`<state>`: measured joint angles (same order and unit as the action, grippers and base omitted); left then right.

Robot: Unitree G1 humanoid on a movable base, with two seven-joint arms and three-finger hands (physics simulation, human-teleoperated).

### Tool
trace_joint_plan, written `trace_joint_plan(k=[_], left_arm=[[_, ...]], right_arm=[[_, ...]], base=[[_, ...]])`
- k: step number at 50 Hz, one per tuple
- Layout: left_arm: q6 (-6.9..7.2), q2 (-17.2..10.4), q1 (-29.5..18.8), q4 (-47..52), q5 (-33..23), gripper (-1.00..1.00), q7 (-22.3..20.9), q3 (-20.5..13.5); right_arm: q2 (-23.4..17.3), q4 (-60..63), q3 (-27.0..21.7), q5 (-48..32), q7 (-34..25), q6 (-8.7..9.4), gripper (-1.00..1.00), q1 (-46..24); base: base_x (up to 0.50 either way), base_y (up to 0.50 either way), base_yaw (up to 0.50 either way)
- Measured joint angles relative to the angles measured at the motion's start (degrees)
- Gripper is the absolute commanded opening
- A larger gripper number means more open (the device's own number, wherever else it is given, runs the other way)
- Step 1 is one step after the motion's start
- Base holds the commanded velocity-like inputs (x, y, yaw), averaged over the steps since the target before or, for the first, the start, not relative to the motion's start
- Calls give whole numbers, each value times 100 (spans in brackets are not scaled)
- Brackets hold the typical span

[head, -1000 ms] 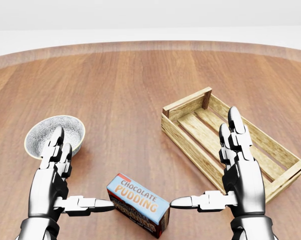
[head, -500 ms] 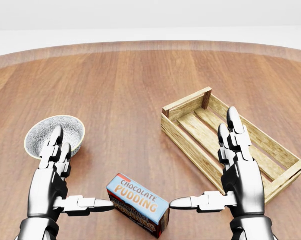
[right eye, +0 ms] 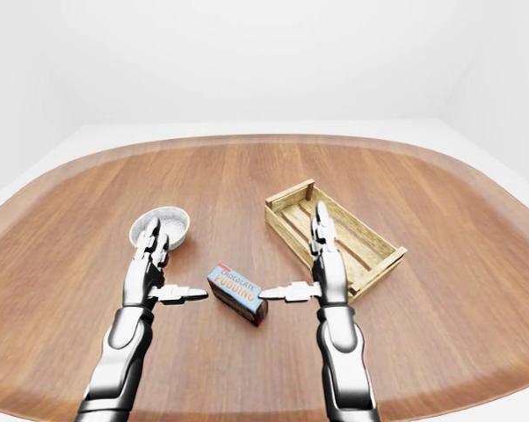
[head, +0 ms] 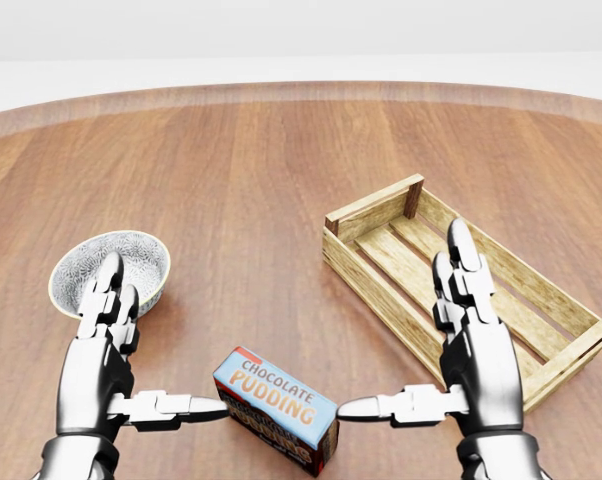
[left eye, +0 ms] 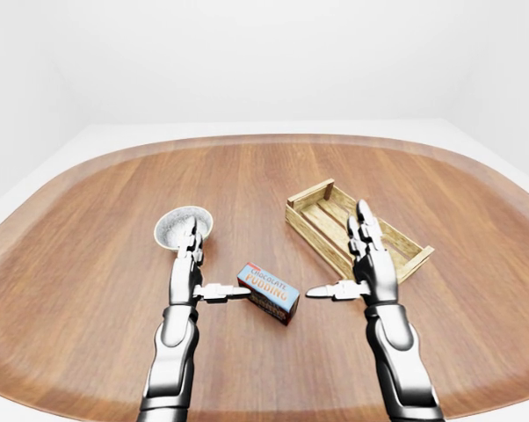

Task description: Pick up the chocolate pudding and put it in the tray.

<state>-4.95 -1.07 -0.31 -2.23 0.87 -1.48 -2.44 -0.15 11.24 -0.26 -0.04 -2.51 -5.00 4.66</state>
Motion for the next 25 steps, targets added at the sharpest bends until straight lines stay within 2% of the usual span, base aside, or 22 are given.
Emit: trace_joint_plan(k=[25], left_arm=[[40,-1,-26,-16,1,100,22,-3]], right_arm=[[22,-590,191,-405,103,0,100,-40]], base=[[0,0,0]])
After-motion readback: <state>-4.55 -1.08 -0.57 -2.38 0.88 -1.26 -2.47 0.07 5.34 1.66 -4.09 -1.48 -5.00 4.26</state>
